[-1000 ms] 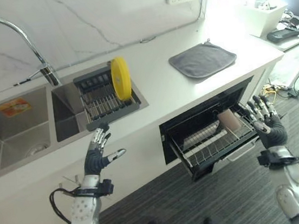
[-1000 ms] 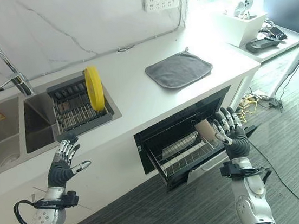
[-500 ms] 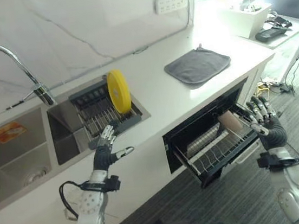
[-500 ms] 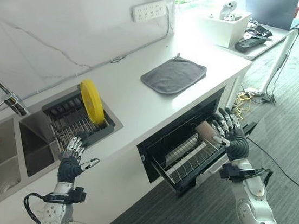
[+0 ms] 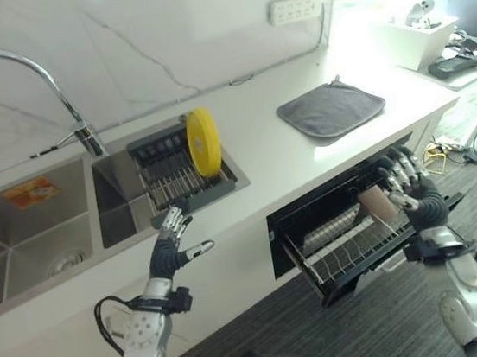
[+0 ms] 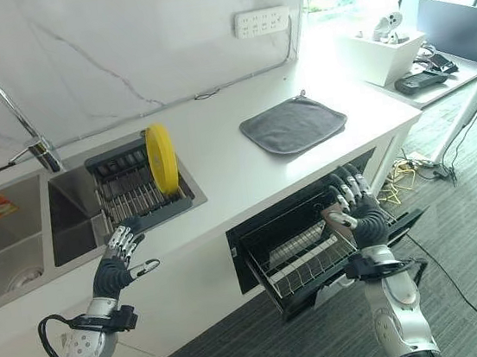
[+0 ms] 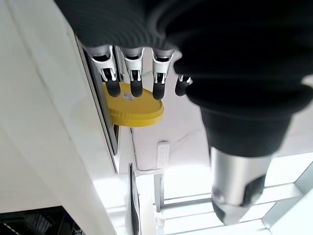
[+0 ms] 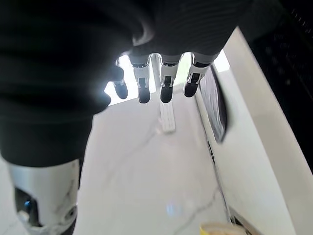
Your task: Place the dishes in the dishwasher.
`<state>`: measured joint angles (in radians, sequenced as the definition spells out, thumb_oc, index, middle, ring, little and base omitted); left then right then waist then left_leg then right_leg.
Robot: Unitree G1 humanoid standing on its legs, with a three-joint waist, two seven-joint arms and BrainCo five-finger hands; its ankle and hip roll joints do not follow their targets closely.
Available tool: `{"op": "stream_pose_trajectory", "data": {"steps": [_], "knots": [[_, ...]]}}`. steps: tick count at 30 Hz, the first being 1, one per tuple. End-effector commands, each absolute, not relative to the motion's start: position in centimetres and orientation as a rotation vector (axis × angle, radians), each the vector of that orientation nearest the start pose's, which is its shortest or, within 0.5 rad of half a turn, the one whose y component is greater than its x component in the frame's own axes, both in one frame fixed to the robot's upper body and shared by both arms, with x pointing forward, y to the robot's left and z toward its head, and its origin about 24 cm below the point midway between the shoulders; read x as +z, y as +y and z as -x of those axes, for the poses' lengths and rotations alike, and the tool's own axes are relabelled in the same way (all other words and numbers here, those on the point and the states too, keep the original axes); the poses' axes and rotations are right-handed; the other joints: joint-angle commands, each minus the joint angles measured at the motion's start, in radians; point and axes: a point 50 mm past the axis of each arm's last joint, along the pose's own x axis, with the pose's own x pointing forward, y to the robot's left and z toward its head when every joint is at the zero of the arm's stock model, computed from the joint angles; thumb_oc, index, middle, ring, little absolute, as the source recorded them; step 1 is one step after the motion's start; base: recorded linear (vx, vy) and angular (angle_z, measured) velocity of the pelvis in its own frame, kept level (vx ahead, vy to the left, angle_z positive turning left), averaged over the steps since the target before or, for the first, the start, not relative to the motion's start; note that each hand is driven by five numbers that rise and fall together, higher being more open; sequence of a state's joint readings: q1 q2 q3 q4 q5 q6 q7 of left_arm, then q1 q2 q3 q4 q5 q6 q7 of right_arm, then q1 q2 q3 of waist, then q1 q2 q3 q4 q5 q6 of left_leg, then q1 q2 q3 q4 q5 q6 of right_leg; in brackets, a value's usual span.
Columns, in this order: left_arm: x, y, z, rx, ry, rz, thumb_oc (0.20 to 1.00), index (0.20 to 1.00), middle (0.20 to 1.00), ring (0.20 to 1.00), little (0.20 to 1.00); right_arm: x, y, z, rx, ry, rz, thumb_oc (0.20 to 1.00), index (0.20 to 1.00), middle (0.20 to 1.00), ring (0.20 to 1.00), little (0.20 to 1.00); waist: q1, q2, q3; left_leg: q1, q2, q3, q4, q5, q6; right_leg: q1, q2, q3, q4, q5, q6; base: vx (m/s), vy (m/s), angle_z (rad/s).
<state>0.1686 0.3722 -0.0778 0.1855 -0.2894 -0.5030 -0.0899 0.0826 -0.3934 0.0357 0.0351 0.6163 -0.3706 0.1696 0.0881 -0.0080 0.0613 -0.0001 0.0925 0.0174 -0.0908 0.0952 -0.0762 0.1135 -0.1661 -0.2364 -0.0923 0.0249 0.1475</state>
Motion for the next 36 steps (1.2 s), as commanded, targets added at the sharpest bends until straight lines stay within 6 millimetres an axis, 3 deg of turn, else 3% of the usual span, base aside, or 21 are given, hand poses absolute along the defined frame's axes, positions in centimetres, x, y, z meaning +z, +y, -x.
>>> {"op": "stream_pose_trajectory", "data": {"steps": [1,15,19,23,36], "knots": [[5.3,22.0,-22.2,-0.119,-0.285,-0.164,1.000,1.000,1.000,1.000,1.000,11.1,-20.8,-25.0,0.249,-0.434,-0.100,1.000,1.000,1.000,1.000,1.000,0.025,-0.015,-0.016,0.005,-0.006,-0.015,0.004,-0.007,0.020,0.011,0.005,-0.057,0.028,0.037,-0.022,0.01,0.021,0.13],[7.3,22.2,-22.5,-0.122,-0.371,-0.159,1.000,1.000,1.000,1.000,1.000,14.1,-19.2,-28.3,0.265,-0.462,-0.186,1.000,1.000,1.000,1.000,1.000,0.127,-0.027,-0.023,-0.007,-0.025,-0.086,0.004,0.002,0.028,0.038,0.002,-0.111,0.040,0.023,-0.026,0.01,0.001,0.14],[8.4,22.5,-22.6,-0.141,-0.411,-0.157,1.000,1.000,1.000,1.000,1.000,13.7,-18.7,-29.2,0.296,-0.396,-0.352,1.000,1.000,1.000,1.000,1.000,0.152,-0.028,-0.024,-0.011,-0.035,-0.112,0.004,0.010,0.031,0.051,0.002,-0.126,0.044,0.018,-0.027,0.02,0.002,0.21],[9.7,22.5,-22.5,-0.186,-0.469,-0.167,1.000,1.000,1.000,1.000,1.000,13.4,-18.2,-29.8,0.307,-0.364,-0.364,1.000,1.000,1.000,1.000,1.000,0.177,-0.030,-0.026,-0.018,-0.045,-0.137,0.004,0.018,0.034,0.064,0.002,-0.143,0.043,0.017,-0.024,0.02,-0.003,0.22],[12.8,22.0,-23.0,-0.281,-0.602,-0.144,1.000,1.000,1.000,1.000,1.000,14.0,-19.5,-31.9,0.208,-0.321,-0.472,1.000,1.000,1.000,1.000,1.000,0.201,-0.032,-0.030,-0.029,-0.057,-0.173,0.004,0.037,0.032,0.080,0.006,-0.160,0.041,0.022,-0.021,-0.01,-0.012,0.13]]}}
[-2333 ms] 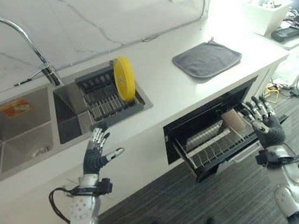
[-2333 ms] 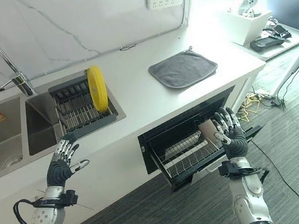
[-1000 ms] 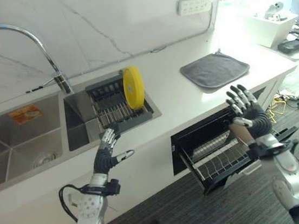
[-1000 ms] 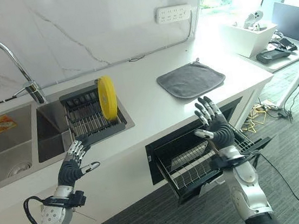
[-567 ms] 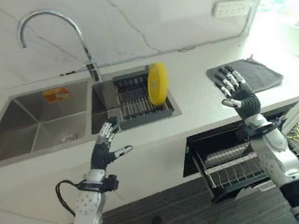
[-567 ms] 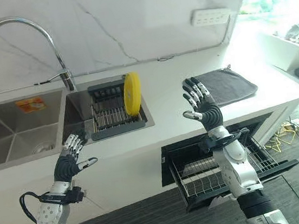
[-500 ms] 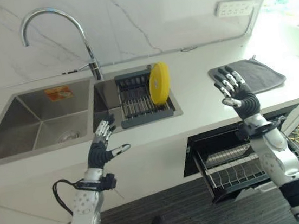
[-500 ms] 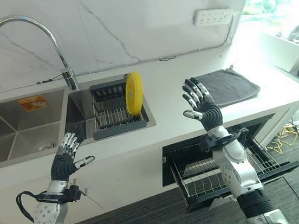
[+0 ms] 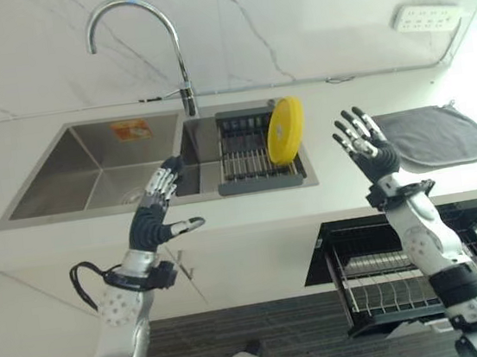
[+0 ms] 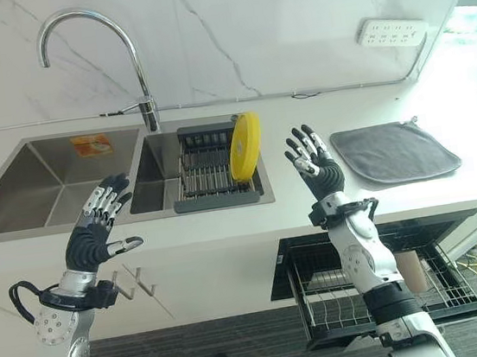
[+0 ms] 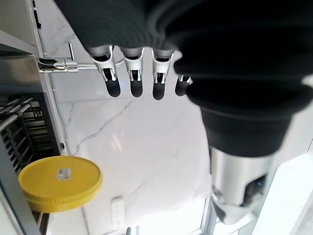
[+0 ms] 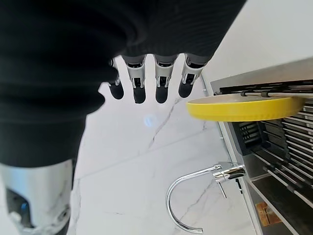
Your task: Place the dishes in the dishwasher.
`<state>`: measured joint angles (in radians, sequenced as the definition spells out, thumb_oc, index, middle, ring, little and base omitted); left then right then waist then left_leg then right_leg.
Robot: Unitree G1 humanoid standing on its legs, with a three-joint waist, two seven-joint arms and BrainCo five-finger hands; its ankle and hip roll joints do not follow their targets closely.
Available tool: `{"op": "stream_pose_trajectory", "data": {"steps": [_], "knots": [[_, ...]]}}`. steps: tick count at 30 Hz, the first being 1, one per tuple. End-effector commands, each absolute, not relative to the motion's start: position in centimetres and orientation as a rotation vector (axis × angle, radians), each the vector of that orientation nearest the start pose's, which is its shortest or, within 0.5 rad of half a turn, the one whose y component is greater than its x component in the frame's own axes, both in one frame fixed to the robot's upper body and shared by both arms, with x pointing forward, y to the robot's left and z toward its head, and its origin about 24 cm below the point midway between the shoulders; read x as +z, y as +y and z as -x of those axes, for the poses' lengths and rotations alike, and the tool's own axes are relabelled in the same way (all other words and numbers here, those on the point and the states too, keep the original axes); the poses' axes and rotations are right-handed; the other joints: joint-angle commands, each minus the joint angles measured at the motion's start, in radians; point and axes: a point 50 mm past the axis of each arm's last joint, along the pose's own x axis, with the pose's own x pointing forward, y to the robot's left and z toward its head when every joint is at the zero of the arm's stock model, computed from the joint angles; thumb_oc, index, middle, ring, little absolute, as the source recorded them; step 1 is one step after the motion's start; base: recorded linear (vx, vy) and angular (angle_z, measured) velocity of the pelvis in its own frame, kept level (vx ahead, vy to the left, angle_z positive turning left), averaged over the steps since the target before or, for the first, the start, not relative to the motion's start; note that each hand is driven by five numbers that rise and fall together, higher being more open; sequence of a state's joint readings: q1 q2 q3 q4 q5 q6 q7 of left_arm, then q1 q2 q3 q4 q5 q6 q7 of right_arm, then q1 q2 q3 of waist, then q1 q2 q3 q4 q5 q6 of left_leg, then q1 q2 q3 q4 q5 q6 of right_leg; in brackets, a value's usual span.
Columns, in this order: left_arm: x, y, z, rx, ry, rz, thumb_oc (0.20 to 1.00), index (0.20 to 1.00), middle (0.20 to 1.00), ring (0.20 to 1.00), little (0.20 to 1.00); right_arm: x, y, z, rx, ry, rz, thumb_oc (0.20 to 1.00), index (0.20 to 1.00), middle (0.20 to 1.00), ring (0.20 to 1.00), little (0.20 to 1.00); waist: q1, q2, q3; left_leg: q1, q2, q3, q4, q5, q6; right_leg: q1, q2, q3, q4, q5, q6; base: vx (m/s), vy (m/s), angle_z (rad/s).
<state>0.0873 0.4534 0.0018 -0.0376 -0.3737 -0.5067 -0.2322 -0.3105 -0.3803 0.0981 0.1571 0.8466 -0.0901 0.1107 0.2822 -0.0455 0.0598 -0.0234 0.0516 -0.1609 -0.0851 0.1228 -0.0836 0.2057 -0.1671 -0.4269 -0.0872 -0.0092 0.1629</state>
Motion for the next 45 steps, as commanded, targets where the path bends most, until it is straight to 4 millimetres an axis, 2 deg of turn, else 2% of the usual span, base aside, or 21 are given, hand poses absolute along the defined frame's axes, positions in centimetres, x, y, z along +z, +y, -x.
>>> {"op": "stream_pose_trajectory", "data": {"steps": [1,11,20,26,27,28,36,45], "knots": [[12.9,22.0,-23.1,-0.282,-0.606,-0.142,1.000,1.000,1.000,1.000,1.000,14.1,-19.6,-31.9,0.202,-0.322,-0.472,1.000,1.000,1.000,1.000,1.000,0.008,0.005,-0.029,-0.005,-0.016,0.005,-0.002,0.010,0.039,-0.012,0.008,0.030,0.035,0.056,-0.036,-0.01,0.012,0.05],[14.1,21.5,-23.3,-0.322,-0.651,-0.117,1.000,1.000,1.000,1.000,1.000,14.7,-21.1,-32.8,0.114,-0.319,-0.430,1.000,1.000,1.000,1.000,1.000,0.019,0.003,-0.029,-0.009,-0.025,-0.015,-0.002,0.014,0.040,-0.007,0.011,0.026,0.036,0.055,-0.036,0.00,0.006,0.07],[15.0,21.0,-23.7,-0.387,-0.680,-0.096,1.000,1.000,1.000,1.000,1.000,15.4,-22.5,-34.8,0.044,-0.259,-0.402,1.000,1.000,1.000,1.000,1.000,0.049,-0.003,-0.023,-0.003,-0.034,-0.039,-0.002,0.013,0.037,0.012,0.016,0.019,0.036,0.048,-0.038,0.02,0.002,0.10],[15.4,20.6,-24.1,-0.422,-0.681,-0.071,1.000,1.000,1.000,1.000,1.000,15.8,-23.2,-35.8,0.006,-0.218,-0.385,1.000,1.000,1.000,1.000,1.000,0.053,-0.005,-0.018,-0.006,-0.034,-0.043,-0.002,0.020,0.034,0.019,0.017,0.014,0.042,0.046,-0.038,0.02,0.012,0.06],[15.2,20.6,-24.3,-0.413,-0.655,-0.042,1.000,1.000,1.000,1.000,1.000,15.6,-23.5,-36.0,-0.004,-0.197,-0.411,1.000,1.000,1.000,1.000,1.000,0.053,-0.006,-0.016,-0.007,-0.033,-0.040,-0.002,0.023,0.032,0.022,0.017,0.011,0.043,0.047,-0.038,0.02,0.025,0.17],[14.5,20.5,-24.8,-0.408,-0.585,0.063,1.000,1.000,1.000,1.000,1.000,15.3,-23.9,-36.2,-0.026,-0.174,-0.447,1.000,1.000,1.000,1.000,1.000,0.054,-0.008,-0.014,-0.009,-0.032,-0.034,-0.002,0.027,0.031,0.026,0.016,0.007,0.042,0.049,-0.036,0.02,0.024,0.19],[15.0,19.3,-24.3,-0.489,-0.629,0.029,1.000,1.000,1.000,1.000,1.000,14.4,-25.8,-36.5,-0.090,-0.134,-0.512,1.000,1.000,1.000,1.000,1.000,0.056,-0.012,-0.007,-0.012,-0.033,-0.034,-0.002,0.032,0.029,0.028,0.021,0.010,0.048,0.045,-0.039,0.00,0.008,0.10],[15.0,19.0,-24.8,-0.504,-0.613,0.041,1.000,1.000,1.000,1.000,1.000,13.9,-26.4,-36.7,-0.109,-0.089,-0.497,1.000,1.000,1.000,1.000,1.000,0.059,-0.011,-0.006,-0.013,-0.035,-0.033,-0.002,0.037,0.028,0.033,0.022,0.004,0.048,0.045,-0.038,0.00,0.003,0.01]]}}
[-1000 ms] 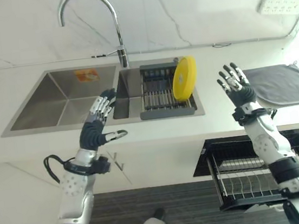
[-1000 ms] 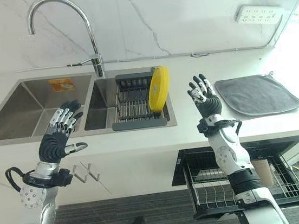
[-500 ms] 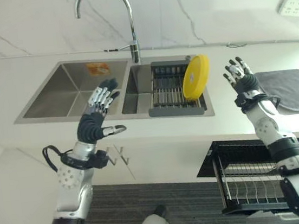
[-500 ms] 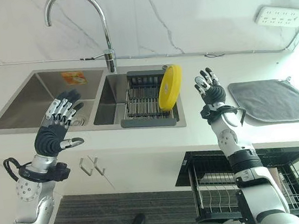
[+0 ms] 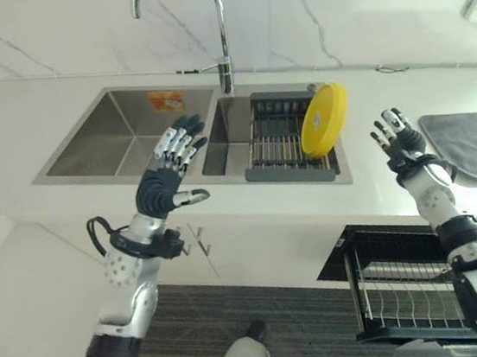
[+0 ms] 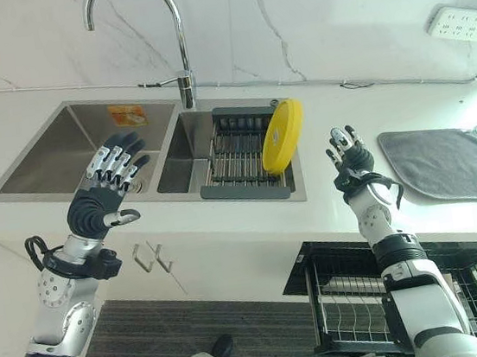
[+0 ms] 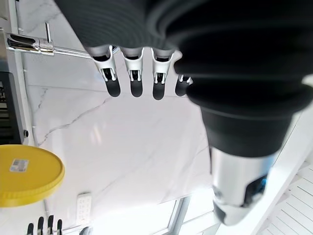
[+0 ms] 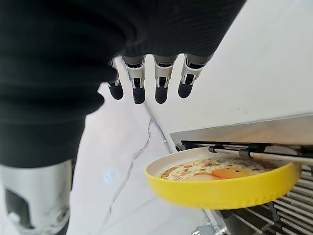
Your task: Place the dishes in the dishwasher.
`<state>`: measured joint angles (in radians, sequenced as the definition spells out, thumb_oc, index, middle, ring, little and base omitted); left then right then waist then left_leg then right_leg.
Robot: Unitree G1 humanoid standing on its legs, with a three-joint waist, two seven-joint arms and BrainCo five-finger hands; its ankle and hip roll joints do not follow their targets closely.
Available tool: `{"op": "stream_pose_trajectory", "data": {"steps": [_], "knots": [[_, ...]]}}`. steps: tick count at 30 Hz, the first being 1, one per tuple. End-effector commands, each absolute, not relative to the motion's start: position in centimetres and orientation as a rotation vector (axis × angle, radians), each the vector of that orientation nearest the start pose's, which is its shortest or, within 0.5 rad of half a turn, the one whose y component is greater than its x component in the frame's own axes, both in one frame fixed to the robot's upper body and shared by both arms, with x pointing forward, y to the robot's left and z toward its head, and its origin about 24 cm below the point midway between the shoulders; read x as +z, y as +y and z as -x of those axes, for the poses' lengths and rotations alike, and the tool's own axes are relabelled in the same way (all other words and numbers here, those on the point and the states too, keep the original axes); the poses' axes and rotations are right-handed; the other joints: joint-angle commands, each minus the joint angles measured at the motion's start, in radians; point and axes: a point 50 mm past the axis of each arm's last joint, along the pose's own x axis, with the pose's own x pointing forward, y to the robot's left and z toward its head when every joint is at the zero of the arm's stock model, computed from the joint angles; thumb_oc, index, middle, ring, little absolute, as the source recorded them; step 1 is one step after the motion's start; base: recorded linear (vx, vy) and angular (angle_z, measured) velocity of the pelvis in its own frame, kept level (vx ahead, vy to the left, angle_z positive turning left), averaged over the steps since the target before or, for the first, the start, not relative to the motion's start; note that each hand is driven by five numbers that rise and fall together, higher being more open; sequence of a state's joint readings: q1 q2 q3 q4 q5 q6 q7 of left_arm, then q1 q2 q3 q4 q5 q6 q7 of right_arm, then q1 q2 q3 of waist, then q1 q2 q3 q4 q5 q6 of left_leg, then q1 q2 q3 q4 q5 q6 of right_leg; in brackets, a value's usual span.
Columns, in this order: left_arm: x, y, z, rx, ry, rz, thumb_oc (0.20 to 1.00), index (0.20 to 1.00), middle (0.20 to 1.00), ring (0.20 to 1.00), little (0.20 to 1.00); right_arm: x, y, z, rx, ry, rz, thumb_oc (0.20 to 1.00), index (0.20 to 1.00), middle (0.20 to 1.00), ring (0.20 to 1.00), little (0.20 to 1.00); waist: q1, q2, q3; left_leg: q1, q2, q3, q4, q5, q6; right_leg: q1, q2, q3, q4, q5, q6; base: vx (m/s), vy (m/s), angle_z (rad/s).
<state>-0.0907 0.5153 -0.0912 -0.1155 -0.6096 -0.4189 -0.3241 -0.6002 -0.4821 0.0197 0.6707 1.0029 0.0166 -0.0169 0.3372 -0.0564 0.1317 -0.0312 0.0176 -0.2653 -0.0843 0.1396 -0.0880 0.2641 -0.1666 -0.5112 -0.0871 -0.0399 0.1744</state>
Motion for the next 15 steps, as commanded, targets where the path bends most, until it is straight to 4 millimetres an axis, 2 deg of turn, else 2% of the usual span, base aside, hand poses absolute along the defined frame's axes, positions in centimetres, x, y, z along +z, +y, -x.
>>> {"op": "stream_pose_trajectory", "data": {"steps": [1,15], "knots": [[15.0,19.0,-24.8,-0.506,-0.601,0.053,1.000,1.000,1.000,1.000,1.000,14.0,-26.7,-36.7,-0.117,-0.083,-0.500,1.000,1.000,1.000,1.000,1.000,0.006,-0.001,-0.078,-0.005,-0.001,0.071,-0.003,0.021,0.031,-0.024,0.022,0.087,0.048,0.076,-0.050,0.00,0.000,0.00],[14.5,19.1,-24.4,-0.537,-0.569,0.071,1.000,1.000,1.000,1.000,1.000,16.9,-28.4,-37.5,-0.084,-0.076,-0.338,1.000,1.000,1.000,1.000,1.000,0.033,-0.010,-0.071,-0.010,-0.009,0.053,-0.003,0.029,0.024,-0.017,0.022,0.071,0.049,0.076,-0.045,0.03,0.011,0.05]]}}
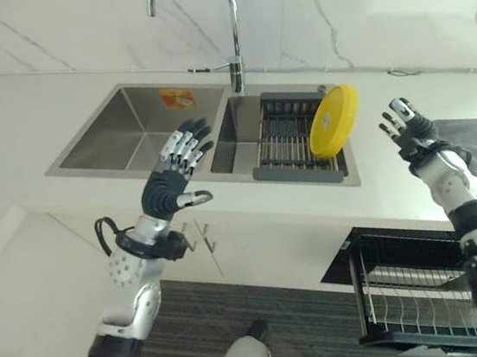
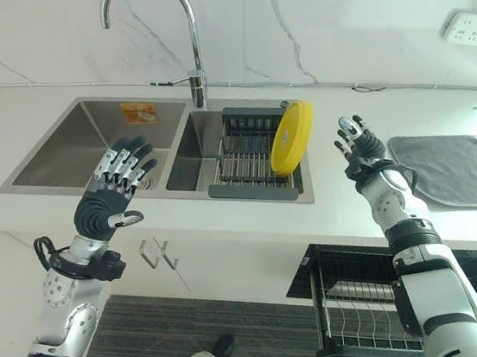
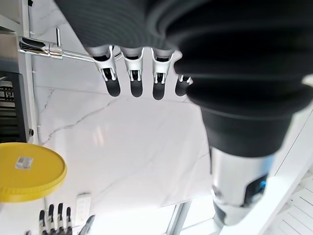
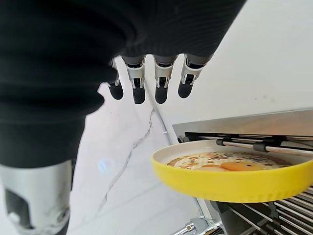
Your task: Place the dishes in the dishwasher.
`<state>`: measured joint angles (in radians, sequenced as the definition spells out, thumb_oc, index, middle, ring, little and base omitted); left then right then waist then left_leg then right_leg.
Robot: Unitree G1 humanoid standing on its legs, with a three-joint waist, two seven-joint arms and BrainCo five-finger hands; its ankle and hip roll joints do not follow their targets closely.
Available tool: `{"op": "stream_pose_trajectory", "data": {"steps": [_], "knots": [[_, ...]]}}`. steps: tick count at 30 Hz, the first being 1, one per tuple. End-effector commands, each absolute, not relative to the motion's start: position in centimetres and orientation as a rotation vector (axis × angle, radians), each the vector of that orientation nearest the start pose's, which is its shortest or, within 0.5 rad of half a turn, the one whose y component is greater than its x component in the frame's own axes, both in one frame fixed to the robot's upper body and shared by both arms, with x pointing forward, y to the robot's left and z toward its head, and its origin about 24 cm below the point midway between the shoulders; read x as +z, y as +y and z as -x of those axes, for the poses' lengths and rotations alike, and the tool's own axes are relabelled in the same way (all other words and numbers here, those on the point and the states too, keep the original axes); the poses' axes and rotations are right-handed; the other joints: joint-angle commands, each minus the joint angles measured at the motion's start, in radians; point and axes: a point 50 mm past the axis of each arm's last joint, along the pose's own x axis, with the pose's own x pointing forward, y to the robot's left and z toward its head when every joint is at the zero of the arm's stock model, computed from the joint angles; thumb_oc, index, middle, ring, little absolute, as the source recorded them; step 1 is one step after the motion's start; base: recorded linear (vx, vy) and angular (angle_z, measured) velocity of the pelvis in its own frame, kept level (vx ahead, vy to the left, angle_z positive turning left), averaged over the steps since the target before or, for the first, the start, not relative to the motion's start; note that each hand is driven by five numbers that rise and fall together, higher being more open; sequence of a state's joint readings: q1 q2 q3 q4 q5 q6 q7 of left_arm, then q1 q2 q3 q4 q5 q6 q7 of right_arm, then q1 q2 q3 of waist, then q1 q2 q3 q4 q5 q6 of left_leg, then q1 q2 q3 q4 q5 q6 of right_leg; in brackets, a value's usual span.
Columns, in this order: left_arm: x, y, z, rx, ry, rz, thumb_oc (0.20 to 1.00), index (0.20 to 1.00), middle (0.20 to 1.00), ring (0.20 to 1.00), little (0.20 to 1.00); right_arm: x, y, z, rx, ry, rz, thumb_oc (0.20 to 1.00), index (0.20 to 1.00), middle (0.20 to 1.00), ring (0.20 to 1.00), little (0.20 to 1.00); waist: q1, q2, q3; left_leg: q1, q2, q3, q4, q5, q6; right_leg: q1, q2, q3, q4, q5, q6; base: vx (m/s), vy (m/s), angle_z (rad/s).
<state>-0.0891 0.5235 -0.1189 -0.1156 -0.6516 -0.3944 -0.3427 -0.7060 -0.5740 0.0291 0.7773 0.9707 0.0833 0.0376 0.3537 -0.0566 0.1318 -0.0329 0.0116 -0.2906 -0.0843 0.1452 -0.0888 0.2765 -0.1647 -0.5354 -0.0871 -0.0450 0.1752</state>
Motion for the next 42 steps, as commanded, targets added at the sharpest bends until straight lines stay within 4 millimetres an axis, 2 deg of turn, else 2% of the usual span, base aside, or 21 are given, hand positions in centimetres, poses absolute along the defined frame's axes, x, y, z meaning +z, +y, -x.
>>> {"op": "stream_pose_trajectory", "data": {"steps": [1,7,24,36,42], "knots": [[14.5,19.0,-24.4,-0.539,-0.567,0.072,1.000,1.000,1.000,1.000,1.000,16.9,-28.4,-37.5,-0.084,-0.073,-0.339,1.000,1.000,1.000,1.000,1.000,0.017,-0.010,-0.071,-0.008,-0.003,0.078,-0.003,0.024,0.024,-0.029,0.019,0.095,0.049,0.081,-0.046,0.03,0.005,0.01],[14.3,19.2,-24.3,-0.544,-0.558,0.071,1.000,1.000,1.000,1.000,1.000,16.8,-28.3,-37.7,-0.064,-0.045,-0.417,1.000,1.000,1.000,1.000,1.000,0.022,-0.012,-0.068,-0.005,-0.004,0.078,-0.003,0.022,0.024,-0.026,0.019,0.096,0.048,0.081,-0.046,0.03,0.002,0.00],[13.7,19.4,-23.7,-0.535,-0.527,0.040,1.000,1.000,1.000,1.000,1.000,13.7,-24.9,-37.8,0.017,0.030,-0.441,1.000,1.000,1.000,1.000,1.000,0.034,-0.007,-0.047,0.010,-0.011,0.063,-0.003,0.007,0.041,-0.024,-0.002,0.106,0.049,0.083,-0.038,0.07,0.001,0.00],[13.2,20.2,-23.4,-0.535,-0.498,0.012,1.000,1.000,1.000,1.000,1.000,11.5,-25.1,-37.3,-0.033,0.069,-0.465,1.000,1.000,1.000,1.000,1.000,0.049,-0.002,-0.043,0.014,-0.022,0.057,-0.003,0.001,0.054,-0.016,-0.022,0.092,0.053,0.086,-0.026,0.04,0.007,0.00],[13.2,20.3,-23.1,-0.545,-0.504,-0.012,1.000,1.000,1.000,1.000,1.000,10.9,-25.0,-37.2,-0.036,0.096,-0.416,1.000,1.000,1.000,1.000,1.000,0.053,-0.003,-0.040,0.015,-0.022,0.056,-0.003,-0.001,0.055,-0.015,-0.025,0.091,0.054,0.085,-0.024,0.01,0.001,0.00]]}}
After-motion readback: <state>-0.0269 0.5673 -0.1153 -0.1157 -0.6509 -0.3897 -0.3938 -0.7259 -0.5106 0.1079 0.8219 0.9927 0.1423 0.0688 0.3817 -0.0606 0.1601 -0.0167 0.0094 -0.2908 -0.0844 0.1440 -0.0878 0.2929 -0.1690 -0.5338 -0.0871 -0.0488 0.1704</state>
